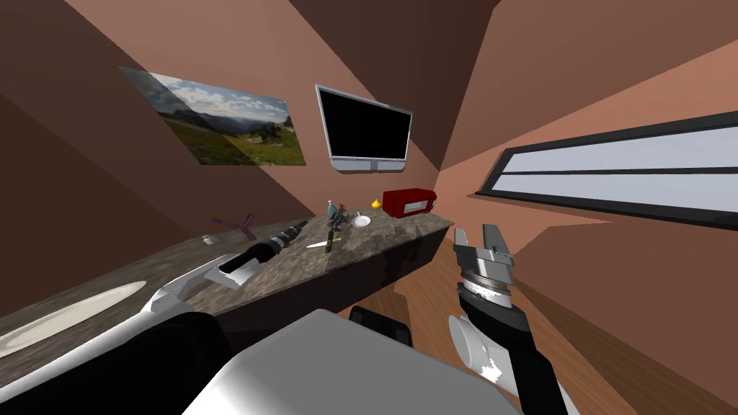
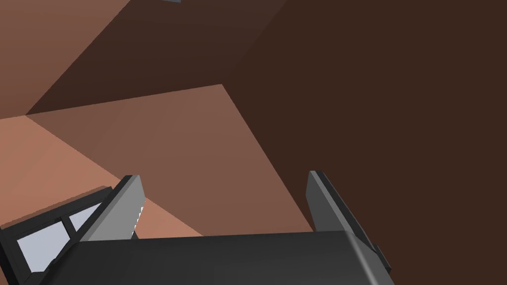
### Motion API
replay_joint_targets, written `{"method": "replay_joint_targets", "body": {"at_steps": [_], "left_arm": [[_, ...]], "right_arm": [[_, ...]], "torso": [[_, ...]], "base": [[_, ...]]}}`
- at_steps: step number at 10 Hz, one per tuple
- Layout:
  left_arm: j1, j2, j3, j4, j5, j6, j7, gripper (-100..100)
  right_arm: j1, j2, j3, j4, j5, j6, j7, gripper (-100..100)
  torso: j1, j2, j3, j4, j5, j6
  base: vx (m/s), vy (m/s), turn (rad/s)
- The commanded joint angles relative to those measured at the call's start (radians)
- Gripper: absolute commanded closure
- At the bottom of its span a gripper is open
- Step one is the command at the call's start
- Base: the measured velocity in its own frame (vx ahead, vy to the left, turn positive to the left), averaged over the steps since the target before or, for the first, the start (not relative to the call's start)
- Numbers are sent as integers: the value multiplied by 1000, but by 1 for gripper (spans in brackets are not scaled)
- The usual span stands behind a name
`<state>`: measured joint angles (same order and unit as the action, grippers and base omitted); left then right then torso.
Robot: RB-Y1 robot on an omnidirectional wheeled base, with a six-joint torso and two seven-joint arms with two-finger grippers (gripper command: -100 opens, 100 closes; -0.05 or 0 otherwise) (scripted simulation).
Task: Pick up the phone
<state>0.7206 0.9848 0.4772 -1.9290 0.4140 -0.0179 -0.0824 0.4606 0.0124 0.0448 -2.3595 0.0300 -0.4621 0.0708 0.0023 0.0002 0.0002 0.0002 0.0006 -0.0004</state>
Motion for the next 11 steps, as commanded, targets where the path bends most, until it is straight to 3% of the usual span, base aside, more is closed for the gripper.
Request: {"method": "replay_joint_targets", "body": {"at_steps": [1, 2, 3, 4, 5, 6, 7, 9, 10, 11], "left_arm": [[-3, 50, 8, 24, 42, 48, -6, -100], [-3, 82, 8, 24, 42, 48, -6, -100], [-13, 113, 8, 47, 80, 88, -12, -100], [-13, 139, 8, 47, 80, 91, -12, -100], [-24, 170, 6, 69, 119, 130, -18, -100], [-24, 202, 6, 69, 119, 134, -18, -100], [-37, 236, -1, 89, 157, 174, -24, -100], [-37, 273, -1, 89, 157, 178, -24, -100], [-51, 312, -10, 109, 196, 222, -31, -100], [-51, 334, -10, 109, 196, 222, -31, -100]], "right_arm": [[0, 0, 0, 0, 0, 0, 0, 0], [0, 0, 0, 0, 0, 0, 0, 0], [0, 0, 0, 0, 0, 0, 0, 0], [0, 0, 0, 0, 0, 0, 0, 0], [0, 0, 0, 0, 0, 0, 0, 0], [0, 0, 0, 0, 0, 0, 0, 0], [0, 0, 0, 0, 0, 0, 0, 0], [0, 0, 0, 0, 0, 0, 0, 0], [0, 0, 0, 0, 0, 0, 0, 0], [0, 0, 0, 0, 0, 0, 0, 0]], "torso": [[0, 0, 0, 0, 0, 0], [1, 1, 0, 0, 0, 1], [1, 1, 0, 0, 0, 0], [1, 1, 0, 0, 0, 1], [1, 1, 0, 0, 0, 0], [1, 1, 0, 0, 0, 0], [0, 0, 0, 0, 0, 0], [1, 0, 0, 0, 0, 0], [0, 0, 0, 0, 0, -1], [0, 0, 0, 0, 0, 0]], "base": [[-27, 43, -179], [-23, 44, -71], [-26, 45, -159], [-23, 37, -94], [-26, 40, -127], [-22, 37, -112], [-23, 48, -202], [-18, 35, -28], [-25, 38, -134], [-30, 46, -126]]}}
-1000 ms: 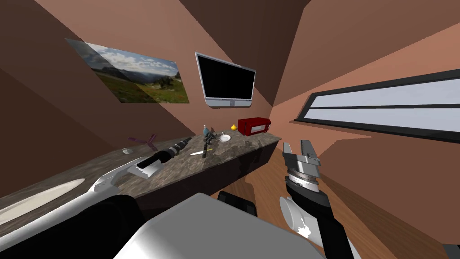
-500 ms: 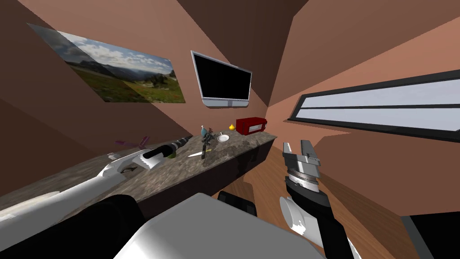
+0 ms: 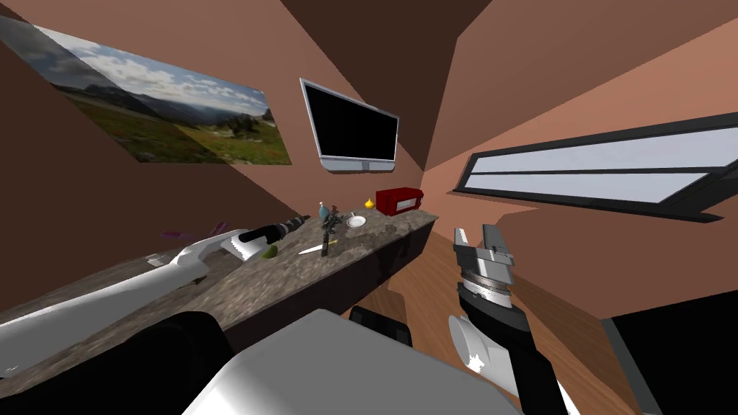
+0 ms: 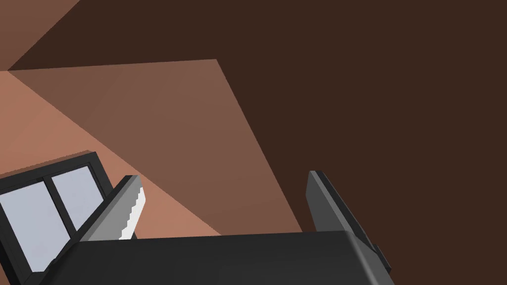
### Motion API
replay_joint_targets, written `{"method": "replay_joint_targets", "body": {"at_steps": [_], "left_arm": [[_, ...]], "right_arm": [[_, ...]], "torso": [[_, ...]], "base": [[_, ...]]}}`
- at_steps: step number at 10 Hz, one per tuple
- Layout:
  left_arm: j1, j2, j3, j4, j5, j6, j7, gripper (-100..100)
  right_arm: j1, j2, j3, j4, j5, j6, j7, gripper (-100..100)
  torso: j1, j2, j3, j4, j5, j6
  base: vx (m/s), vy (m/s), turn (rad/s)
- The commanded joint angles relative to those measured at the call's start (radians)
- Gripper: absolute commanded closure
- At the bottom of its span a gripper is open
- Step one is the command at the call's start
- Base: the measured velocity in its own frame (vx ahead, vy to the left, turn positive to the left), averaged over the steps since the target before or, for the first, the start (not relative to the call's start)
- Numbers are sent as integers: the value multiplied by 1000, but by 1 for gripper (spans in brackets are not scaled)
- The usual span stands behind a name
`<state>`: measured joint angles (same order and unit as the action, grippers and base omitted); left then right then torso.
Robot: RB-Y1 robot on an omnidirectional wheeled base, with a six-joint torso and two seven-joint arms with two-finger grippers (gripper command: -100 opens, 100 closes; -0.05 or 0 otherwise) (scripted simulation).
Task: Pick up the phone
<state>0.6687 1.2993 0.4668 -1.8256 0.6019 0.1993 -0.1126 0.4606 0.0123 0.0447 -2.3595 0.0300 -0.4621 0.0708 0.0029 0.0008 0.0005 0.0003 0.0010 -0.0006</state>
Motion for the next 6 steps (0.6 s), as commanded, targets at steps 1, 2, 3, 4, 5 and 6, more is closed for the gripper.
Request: {"method": "replay_joint_targets", "body": {"at_steps": [1, 2, 3, 4, 5, 6], "left_arm": [[-13, 50, -13, 23, 47, 49, -7, -100], [-13, 78, -13, 23, 47, 49, -7, -100], [-27, 108, -31, 38, 85, 92, -14, -100], [-27, 134, -31, 38, 85, 92, -14, -100], [-41, 165, -52, 52, 124, 135, -21, -100], [-41, 187, -52, 52, 124, 135, -21, -100]], "right_arm": [[0, 0, 0, 0, 0, 0, 0, 0], [0, 0, 0, 0, 0, 0, 0, 0], [0, 0, 0, 0, 0, 0, 0, 0], [0, 0, 0, 0, 0, 0, 0, 0], [0, 0, 0, 0, 0, 0, 0, 0], [0, 0, 0, 0, 0, 0, 0, 0]], "torso": [[0, 0, 0, 0, 0, 0], [1, 0, 0, 0, 0, 0], [1, 0, 0, 0, 0, 0], [1, 0, 0, 0, 0, 0], [0, 0, 0, 0, 0, -1], [0, 1, 0, 0, 0, 0]], "base": [[-37, 57, -174], [-23, 50, -91], [-24, 50, -182], [-28, 45, -91], [-46, 50, -134], [-31, 43, -98]]}}
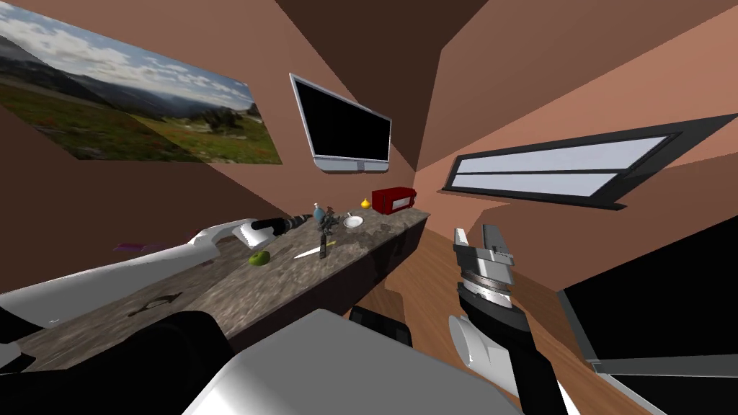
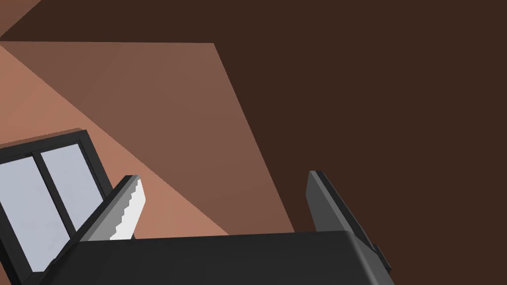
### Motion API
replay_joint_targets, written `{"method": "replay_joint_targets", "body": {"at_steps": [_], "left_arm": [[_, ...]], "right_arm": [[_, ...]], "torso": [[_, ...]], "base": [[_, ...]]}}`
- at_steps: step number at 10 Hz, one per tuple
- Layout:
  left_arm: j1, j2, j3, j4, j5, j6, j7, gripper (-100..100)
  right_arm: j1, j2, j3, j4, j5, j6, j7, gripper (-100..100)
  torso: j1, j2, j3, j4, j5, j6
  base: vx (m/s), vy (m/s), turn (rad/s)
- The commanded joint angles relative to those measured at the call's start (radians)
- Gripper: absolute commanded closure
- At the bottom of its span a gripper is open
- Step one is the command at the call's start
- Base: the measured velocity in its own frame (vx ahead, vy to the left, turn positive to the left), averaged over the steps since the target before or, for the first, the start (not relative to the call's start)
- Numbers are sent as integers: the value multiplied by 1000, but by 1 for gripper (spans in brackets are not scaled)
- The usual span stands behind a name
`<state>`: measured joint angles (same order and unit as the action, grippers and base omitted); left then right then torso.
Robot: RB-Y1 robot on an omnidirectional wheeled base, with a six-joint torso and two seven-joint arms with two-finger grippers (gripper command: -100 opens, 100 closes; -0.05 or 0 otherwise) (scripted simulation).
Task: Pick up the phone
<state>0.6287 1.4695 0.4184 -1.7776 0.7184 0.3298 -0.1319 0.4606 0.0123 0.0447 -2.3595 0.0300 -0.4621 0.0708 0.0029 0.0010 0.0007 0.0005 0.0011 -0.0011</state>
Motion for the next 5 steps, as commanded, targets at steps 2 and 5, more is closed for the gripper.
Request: {"method": "replay_joint_targets", "body": {"at_steps": [2, 5], "left_arm": [[-14, 67, -28, 16, 45, 47, -8, -100], [-38, 151, -86, 33, 117, 128, -22, -100]], "right_arm": [[0, 0, 0, 0, 0, 0, 0, 0], [0, 0, 0, 0, 0, 0, 0, 0]], "torso": [[1, 0, 0, 0, 0, 0], [0, 0, 0, 0, 0, 0]], "base": [[-25, 50, -121], [-33, 46, -140]]}}
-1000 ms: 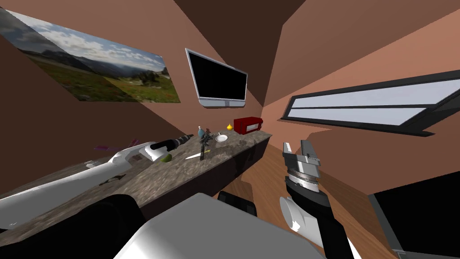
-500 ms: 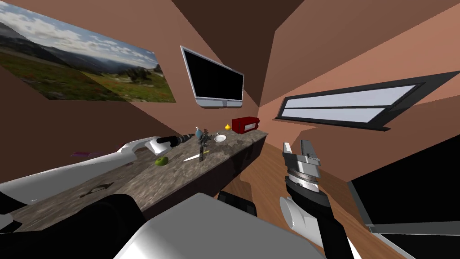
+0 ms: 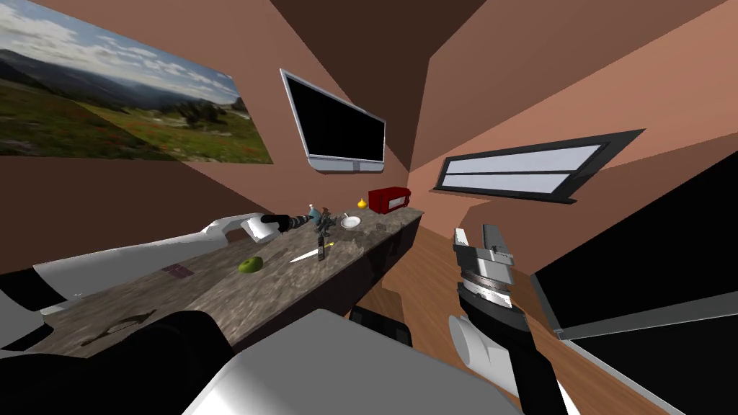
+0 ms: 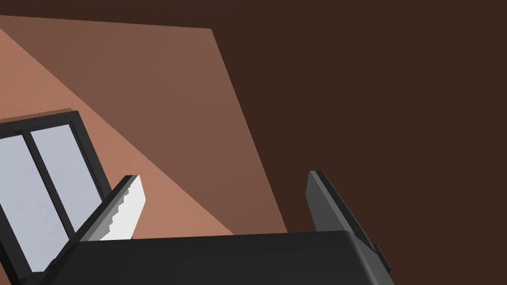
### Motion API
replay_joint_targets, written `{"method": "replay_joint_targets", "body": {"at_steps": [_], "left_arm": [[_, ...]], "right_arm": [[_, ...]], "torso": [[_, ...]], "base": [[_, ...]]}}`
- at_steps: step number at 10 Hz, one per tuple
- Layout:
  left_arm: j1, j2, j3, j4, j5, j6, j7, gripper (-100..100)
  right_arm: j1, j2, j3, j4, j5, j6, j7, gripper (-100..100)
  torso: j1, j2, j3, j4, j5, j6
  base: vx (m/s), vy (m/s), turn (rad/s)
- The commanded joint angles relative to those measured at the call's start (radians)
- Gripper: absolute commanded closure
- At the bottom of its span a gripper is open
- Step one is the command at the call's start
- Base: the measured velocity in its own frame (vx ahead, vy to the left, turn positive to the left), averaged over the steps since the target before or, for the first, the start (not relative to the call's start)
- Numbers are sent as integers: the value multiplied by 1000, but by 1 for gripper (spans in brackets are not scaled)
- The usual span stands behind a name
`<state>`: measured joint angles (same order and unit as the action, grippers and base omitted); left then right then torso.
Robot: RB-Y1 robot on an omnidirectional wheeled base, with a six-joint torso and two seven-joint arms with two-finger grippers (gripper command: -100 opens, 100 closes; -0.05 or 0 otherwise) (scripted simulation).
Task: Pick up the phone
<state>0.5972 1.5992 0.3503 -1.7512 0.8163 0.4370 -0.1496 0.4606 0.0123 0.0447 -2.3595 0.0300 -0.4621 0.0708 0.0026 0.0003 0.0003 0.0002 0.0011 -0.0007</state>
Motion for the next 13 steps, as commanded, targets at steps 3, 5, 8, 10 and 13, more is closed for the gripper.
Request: {"method": "replay_joint_targets", "body": {"at_steps": [3, 5, 8, 10, 13], "left_arm": [[-24, 98, -86, 15, 87, 95, -19, -100], [-30, 126, -124, 15, 119, 129, -26, -100], [-31, 162, -176, 7, 177, 189, -39, -100], [-26, 168, -232, -2, 202, 213, -46, -100], [-15, 167, -291, -14, 225, 233, -52, -100]], "right_arm": [[0, 0, 0, 0, 0, 0, 0, 0], [0, 0, 0, 0, 0, 0, 0, 0], [0, 0, 0, 0, 0, 0, 0, 0], [0, 0, 0, 0, 0, 0, 0, 0], [0, 0, 0, 0, 0, 0, 0, 0]], "torso": [[1, 0, 0, 0, 0, -1], [0, -1, 0, 0, 0, 0], [-1, -3, -1, -1, 0, 0], [-2, -3, -1, 0, 0, -2], [-3, -4, -2, -1, 0, -1]], "base": [[-26, 48, -161], [-12, 38, -179], [10, 18, -160], [16, -2, -71], [32, -10, -108]]}}
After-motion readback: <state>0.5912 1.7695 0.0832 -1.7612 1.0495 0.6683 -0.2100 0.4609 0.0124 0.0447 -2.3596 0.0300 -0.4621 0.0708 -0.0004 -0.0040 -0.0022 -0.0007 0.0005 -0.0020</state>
